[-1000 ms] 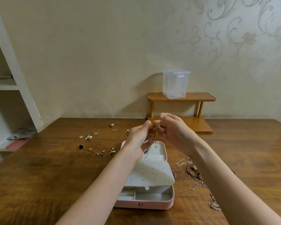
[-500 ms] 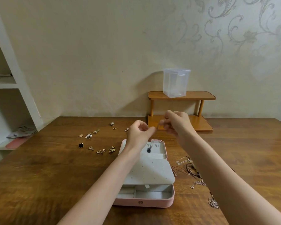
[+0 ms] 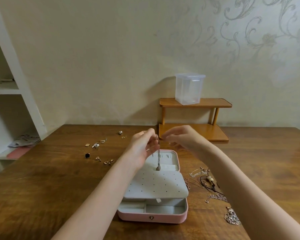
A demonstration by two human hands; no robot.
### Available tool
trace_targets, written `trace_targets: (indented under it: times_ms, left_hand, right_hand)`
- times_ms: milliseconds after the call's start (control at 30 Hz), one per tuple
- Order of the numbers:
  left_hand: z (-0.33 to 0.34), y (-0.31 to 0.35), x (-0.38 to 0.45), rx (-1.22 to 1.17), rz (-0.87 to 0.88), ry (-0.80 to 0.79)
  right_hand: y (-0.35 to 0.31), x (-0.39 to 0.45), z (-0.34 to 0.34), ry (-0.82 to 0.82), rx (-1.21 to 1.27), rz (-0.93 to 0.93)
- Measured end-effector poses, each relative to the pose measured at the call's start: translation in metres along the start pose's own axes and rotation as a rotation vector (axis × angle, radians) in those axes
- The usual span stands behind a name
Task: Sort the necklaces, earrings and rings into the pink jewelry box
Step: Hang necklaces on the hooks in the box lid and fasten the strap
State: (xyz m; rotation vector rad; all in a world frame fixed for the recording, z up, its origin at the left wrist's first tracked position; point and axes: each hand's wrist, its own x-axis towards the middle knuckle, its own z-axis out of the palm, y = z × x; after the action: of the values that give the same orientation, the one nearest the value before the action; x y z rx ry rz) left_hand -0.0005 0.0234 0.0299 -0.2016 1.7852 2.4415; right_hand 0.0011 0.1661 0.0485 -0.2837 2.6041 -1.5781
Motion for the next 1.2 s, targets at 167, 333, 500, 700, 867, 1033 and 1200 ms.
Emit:
trace_targets:
  times_ms: [167,333,500,700,867,1033,1200]
  left_hand:
    - [-0.004,0.013,-0.004,0.068,0.089,-0.048]
    - [-0.007,0.024,-0.004,-0.023,0.103,-0.064]
    - [-0.014,0.021,-0.002,-0.213,0.038,-0.101]
    - [-0.021,0.011,-0.001,-0.372,-0.041,-0.085]
    - [-0.019,0.006,-0.007,0.029,0.041,-0.125]
    - [-0.014,0.002,-0.007,0.377,0.217,-0.005]
    - [-0.012,0.012,-0.009,0.037,0.123,-0.042]
  right_hand:
    - [0.011,0.001,0.012,-0.215,-0.148,-0.055]
    - [0.019,-0.001,0.01,-0.247,0.055,-0.014]
    - [0.021,-0.008,-0.005,-0.231,0.259,0.075]
    - [0.015,-0.007,-0.021,0.015,0.333,0.042]
    - [0.004,-0.002,-0.026,0.142,0.236,-0.044]
    - [-0.007,0.001,-0.021,0.215,0.062,-0.116]
    - [-0.009,-0.001,-0.023,0.073,0.002,-0.065]
